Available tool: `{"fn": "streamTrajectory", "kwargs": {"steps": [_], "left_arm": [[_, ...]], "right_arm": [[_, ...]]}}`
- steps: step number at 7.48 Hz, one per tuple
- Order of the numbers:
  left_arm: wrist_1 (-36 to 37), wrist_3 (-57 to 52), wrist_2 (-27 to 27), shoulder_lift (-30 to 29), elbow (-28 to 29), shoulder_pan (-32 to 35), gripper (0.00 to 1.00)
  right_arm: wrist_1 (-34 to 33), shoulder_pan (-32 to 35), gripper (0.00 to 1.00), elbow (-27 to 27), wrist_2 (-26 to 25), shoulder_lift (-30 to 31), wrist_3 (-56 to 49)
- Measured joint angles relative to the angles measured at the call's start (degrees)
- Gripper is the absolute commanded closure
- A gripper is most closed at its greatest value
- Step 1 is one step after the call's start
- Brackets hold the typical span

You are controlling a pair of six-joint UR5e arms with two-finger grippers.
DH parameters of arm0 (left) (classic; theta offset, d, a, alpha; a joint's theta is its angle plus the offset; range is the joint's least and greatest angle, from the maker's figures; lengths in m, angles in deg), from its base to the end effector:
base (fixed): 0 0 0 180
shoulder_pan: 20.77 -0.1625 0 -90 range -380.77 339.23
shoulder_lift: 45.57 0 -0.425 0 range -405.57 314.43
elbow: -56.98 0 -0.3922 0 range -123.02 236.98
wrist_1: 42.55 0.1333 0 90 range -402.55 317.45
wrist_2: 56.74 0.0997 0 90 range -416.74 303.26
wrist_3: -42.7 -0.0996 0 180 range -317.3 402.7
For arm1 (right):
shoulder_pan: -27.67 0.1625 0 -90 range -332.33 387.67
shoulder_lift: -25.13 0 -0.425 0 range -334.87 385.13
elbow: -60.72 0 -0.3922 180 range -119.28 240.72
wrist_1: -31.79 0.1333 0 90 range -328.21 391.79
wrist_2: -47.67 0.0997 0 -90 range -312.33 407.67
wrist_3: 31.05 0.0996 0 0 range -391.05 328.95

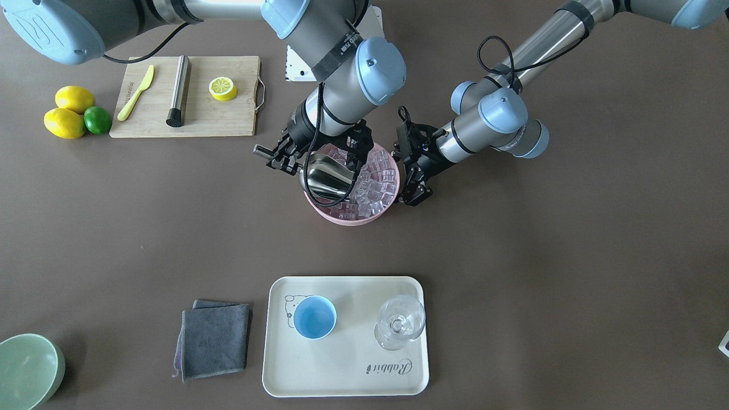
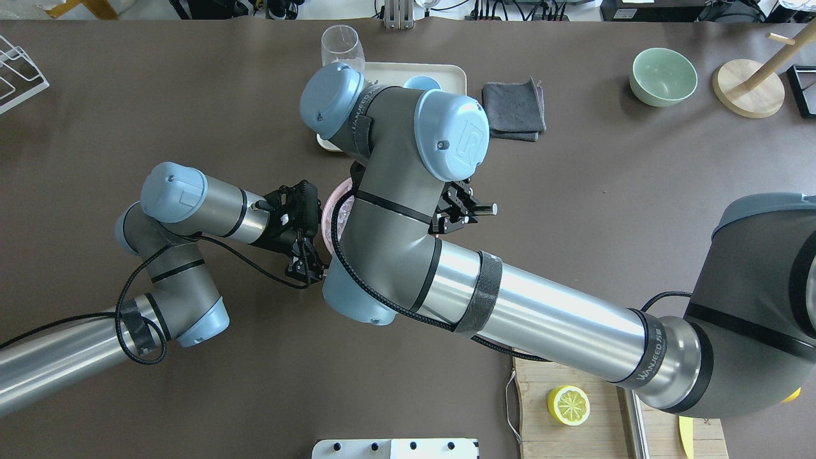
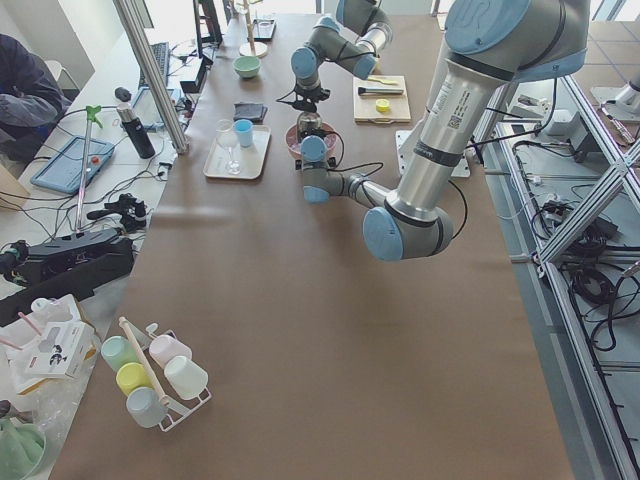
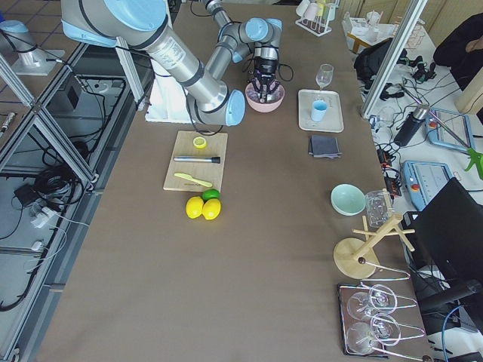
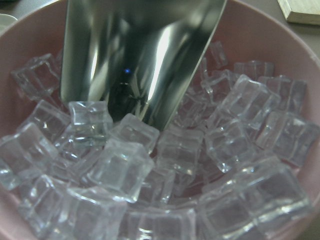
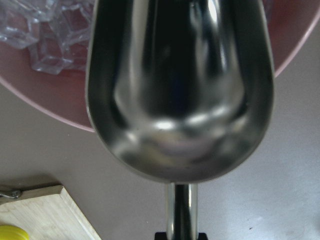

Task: Put ice in cup with scoop
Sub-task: 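Dip the scoop into the ice cubes and scoop some up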

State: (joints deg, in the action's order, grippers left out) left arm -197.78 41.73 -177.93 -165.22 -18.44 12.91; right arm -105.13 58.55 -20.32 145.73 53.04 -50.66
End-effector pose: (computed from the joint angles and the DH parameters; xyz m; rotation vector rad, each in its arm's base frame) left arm 0.5287 -0.4505 0.3460 1.0701 1.1074 1.1890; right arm -0.5573 -0.4723 0.1349 0.0589 -0.1830 -1.3779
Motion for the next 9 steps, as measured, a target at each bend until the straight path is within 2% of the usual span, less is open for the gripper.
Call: {"fn": "streamTrajectory", "kwargs": {"steps": [6, 9], "left_arm": [[0.4, 0.0, -0.1, 0.0, 0.0, -0.2, 0.01], [0.5, -0.3, -0.7, 0.5, 0.0, 0.7, 0.01]], "right_arm": [[11.3, 0.0, 1.0, -2.2, 0.4, 4.1, 8.6], [17.2, 0.0, 1.0, -6.7, 1.2, 8.6, 13.5]]}}
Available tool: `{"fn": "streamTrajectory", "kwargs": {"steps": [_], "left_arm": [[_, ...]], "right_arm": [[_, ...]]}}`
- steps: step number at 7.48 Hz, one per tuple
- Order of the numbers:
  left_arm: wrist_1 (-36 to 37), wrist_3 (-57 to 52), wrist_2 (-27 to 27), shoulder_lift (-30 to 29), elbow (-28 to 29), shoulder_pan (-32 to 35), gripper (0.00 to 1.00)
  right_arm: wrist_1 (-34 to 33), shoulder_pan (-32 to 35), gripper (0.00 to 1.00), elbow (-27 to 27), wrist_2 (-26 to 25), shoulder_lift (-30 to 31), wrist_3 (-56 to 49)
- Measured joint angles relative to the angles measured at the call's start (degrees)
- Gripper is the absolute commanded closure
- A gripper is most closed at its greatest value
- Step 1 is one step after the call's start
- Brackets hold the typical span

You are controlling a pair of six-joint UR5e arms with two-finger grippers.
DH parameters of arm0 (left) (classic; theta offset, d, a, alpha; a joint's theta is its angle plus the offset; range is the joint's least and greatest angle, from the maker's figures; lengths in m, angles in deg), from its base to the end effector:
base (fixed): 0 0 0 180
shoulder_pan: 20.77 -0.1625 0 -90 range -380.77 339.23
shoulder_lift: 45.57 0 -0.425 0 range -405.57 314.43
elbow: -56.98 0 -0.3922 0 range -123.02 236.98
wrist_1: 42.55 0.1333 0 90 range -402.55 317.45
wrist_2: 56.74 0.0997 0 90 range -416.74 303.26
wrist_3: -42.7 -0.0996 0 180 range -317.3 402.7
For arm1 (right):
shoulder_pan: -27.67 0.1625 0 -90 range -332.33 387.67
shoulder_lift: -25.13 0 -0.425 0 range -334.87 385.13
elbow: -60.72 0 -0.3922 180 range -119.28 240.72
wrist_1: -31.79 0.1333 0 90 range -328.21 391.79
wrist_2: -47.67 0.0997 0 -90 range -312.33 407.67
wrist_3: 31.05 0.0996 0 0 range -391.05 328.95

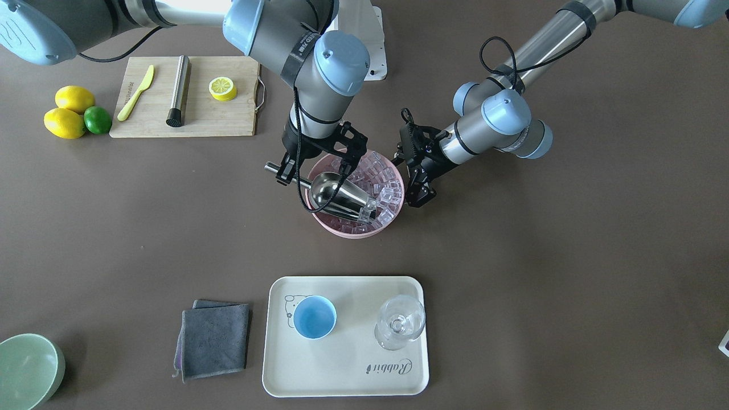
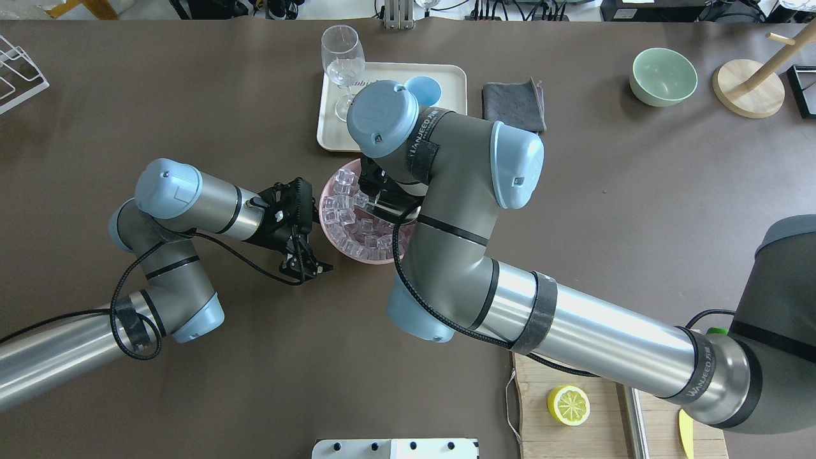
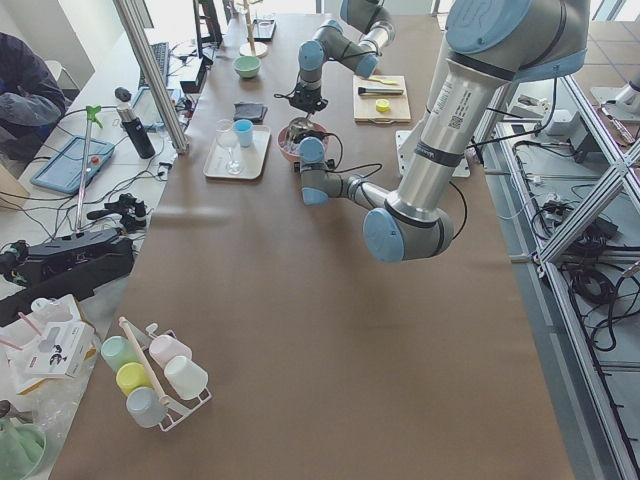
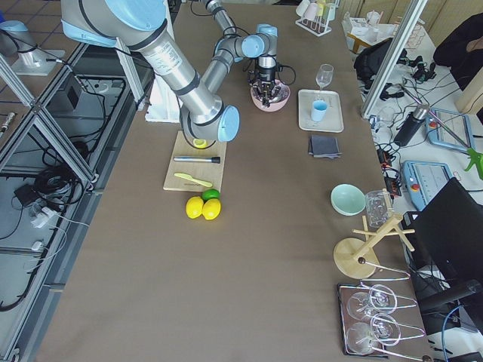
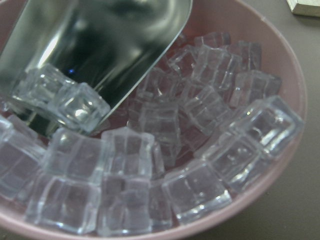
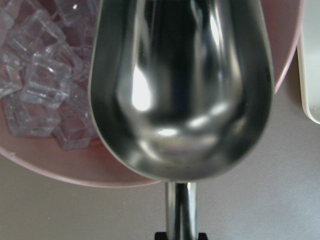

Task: Put ice in cup with scoop
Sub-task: 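Dip the scoop into the ice cubes and scoop some up, then tip the scoop's ice into the blue cup while the left arm withdraws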

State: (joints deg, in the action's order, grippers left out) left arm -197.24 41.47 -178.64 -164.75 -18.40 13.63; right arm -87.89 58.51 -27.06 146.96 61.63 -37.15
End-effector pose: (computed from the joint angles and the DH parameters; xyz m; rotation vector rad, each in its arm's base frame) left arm 0.5225 -0.4555 0.3528 1.0543 1.1004 1.1900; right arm -0.5545 -0.4676 0.1640 0.2805 -0.3296 -1.1529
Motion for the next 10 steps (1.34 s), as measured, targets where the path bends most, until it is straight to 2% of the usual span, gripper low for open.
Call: {"fn": "streamTrajectory", "kwargs": {"steps": [4, 7, 10], "left_arm": [[4.1, -7.5, -7.5, 0.6, 1.3, 6.4, 0.01], [6.7, -9.3, -8.3, -1.2, 3.0, 7.0, 0.01], [9.7, -10.6, -8.3, -4.9, 5.6, 7.5, 0.01]], "right_arm": [[5.2, 0.0, 1.0, -6.5, 0.5, 5.7, 4.1], [10.5, 0.0, 1.0, -11.1, 0.5, 8.7, 6.9], [18.6, 0.1, 1.0, -19.2, 0.4, 14.0, 15.5]]}}
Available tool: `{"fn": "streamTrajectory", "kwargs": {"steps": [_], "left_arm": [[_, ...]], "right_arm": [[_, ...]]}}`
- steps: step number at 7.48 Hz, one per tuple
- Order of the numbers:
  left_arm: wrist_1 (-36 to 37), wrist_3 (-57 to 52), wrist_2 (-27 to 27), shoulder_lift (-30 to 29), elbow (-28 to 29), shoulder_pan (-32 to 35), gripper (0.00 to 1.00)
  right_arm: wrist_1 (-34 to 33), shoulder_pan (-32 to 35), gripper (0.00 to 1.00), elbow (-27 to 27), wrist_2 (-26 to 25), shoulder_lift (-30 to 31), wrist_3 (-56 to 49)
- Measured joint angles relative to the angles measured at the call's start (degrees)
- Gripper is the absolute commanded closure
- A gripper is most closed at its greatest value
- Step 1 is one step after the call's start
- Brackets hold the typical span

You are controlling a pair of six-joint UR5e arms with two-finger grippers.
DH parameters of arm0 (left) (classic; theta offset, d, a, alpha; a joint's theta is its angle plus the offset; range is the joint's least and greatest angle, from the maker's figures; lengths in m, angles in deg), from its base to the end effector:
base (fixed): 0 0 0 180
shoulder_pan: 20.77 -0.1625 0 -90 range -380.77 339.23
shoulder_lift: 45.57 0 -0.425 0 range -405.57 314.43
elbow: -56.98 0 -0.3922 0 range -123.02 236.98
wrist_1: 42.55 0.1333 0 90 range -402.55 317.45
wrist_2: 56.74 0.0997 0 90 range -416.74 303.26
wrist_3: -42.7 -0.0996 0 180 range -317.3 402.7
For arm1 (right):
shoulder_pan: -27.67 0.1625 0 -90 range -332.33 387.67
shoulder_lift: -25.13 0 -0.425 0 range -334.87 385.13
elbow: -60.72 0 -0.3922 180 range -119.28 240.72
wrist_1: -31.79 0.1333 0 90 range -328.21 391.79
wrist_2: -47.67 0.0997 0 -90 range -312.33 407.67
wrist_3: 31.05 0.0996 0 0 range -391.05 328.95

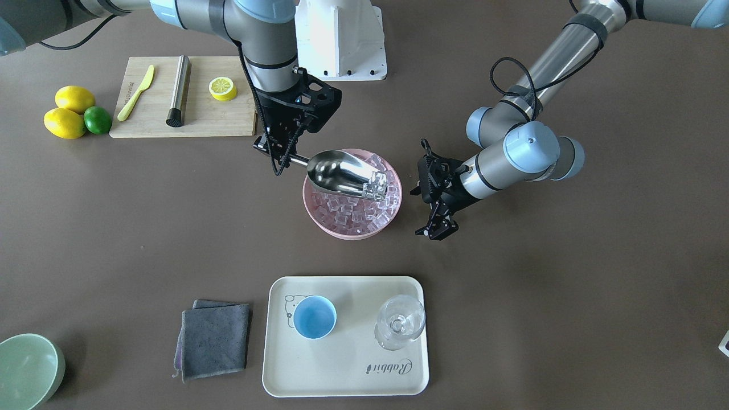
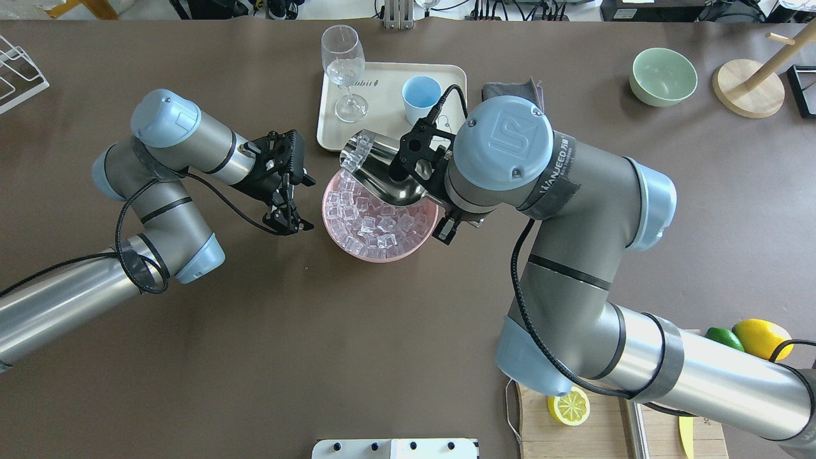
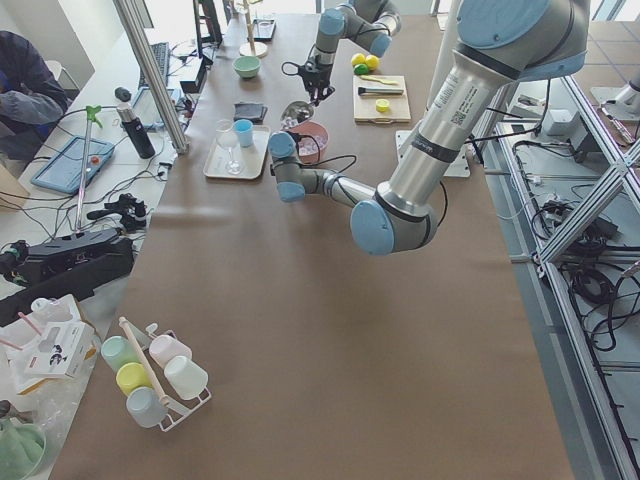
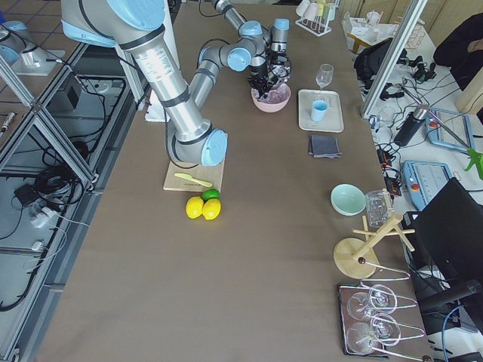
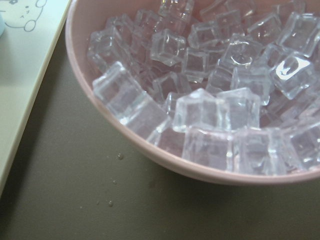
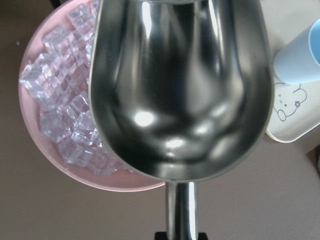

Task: Put ice in cup with scoop
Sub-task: 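Tip the scoop's ice into the blue cup while the left arm withdraws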

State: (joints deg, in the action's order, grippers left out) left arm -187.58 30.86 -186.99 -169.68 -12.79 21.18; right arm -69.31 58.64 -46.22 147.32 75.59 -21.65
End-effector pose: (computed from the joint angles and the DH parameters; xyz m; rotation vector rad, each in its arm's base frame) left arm 0.4938 -0.5365 0.3546 0.9767 1.0189 1.3010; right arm -0.4777 -0.4227 0.1613 0.5837 -0.5967 -0.8840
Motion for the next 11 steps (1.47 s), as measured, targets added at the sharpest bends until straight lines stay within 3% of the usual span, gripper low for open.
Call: {"fn": "streamTrajectory", "kwargs": {"steps": [2, 4, 8, 10, 11], "left_arm": [[1.0, -0.6, 0.1, -0.9, 0.5, 0.0, 0.01], [0.9, -0.7, 0.0, -0.8, 0.5, 0.0, 0.01], [-0.8, -0.3, 0.1, 2.7, -2.9, 0.0, 0.01], [-0.9, -0.2, 0.1, 5.7, -6.5, 1.0, 0.01], [-0.6, -0.3, 0.1, 6.9, -7.4, 2.1, 0.01]], "right_arm": [[9.3, 0.4, 1.0, -4.9, -0.2, 5.1, 10.7], [15.0, 3.8, 1.0, -6.0, 1.5, 7.8, 16.4], [7.3, 16.7, 1.0, 2.4, 19.5, 7.3, 15.0], [-0.8, 23.3, 1.0, 11.3, 29.0, 1.2, 10.4], [-5.3, 24.6, 1.0, 16.8, 30.8, -3.2, 7.6]]}}
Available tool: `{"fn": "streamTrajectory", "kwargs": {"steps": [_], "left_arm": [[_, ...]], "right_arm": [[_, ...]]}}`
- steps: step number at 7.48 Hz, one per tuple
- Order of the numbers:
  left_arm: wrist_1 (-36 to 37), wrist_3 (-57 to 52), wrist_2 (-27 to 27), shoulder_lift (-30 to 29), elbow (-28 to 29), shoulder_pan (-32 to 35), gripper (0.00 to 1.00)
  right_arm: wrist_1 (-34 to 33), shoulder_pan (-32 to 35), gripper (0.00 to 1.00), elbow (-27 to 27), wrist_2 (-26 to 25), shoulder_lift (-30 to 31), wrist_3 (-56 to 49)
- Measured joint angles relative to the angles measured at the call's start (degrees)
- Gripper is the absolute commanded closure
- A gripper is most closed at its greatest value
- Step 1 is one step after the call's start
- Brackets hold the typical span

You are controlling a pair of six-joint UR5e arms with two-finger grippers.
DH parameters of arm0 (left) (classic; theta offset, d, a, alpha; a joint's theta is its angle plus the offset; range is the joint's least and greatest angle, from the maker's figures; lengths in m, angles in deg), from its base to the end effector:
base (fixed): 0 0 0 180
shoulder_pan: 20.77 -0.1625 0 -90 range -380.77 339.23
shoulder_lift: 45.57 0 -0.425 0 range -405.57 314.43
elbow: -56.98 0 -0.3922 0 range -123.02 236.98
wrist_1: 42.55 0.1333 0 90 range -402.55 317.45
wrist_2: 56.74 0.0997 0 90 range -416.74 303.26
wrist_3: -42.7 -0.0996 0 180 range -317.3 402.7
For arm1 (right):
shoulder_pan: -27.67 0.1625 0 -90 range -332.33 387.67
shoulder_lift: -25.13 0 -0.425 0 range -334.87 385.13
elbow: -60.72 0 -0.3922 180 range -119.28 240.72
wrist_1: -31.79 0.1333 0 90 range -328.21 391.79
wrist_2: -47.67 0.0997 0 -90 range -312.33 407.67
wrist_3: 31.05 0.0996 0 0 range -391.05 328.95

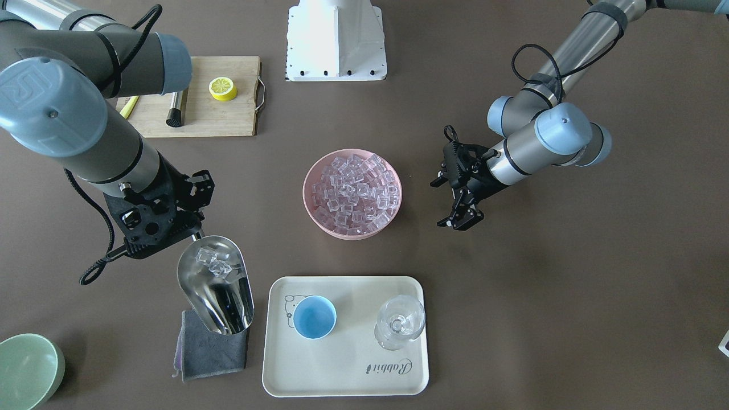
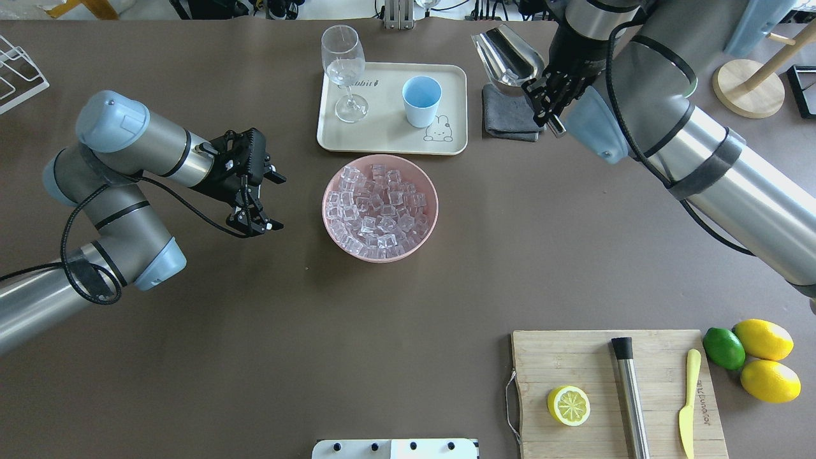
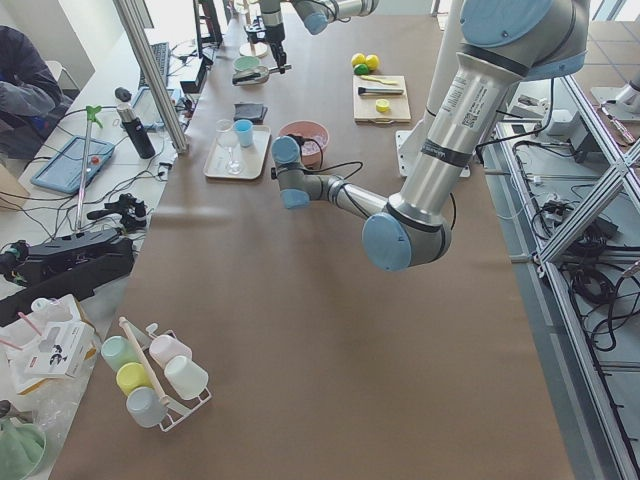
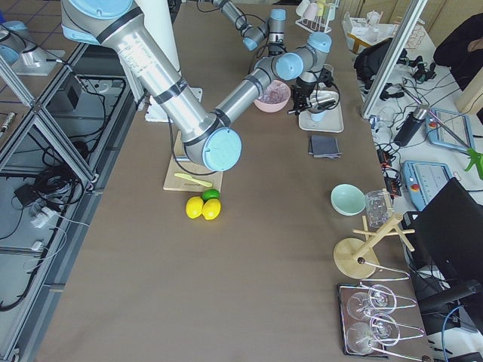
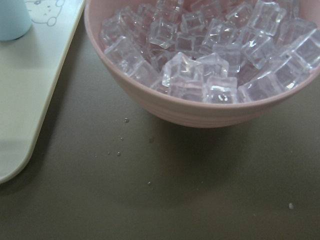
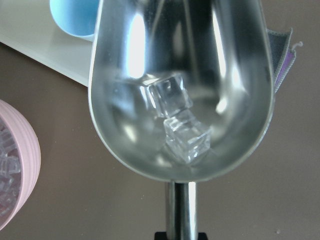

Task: Put ice in cup with scoop
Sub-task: 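Tip the scoop's ice into the blue cup while the left arm withdraws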

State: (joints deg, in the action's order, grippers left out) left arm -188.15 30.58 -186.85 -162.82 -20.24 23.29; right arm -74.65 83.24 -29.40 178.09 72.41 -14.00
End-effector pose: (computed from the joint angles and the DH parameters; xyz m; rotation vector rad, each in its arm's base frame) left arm 0.4405 -0.5225 0.3746 1.0164 0.9958 1.2764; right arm -0.3385 -0.6153 0.2316 0.0975 -0.8221 -0.4484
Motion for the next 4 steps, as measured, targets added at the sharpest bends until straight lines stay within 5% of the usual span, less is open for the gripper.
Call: {"fn": "streamTrajectory", "kwargs": {"steps": [4], "left_arm": [[9.5, -0.3, 0.1, 6.5, -6.9, 8.1, 0.01]], "right_arm": [[-23.9, 0.6, 1.0, 12.6, -0.1, -15.5, -13.5]]}}
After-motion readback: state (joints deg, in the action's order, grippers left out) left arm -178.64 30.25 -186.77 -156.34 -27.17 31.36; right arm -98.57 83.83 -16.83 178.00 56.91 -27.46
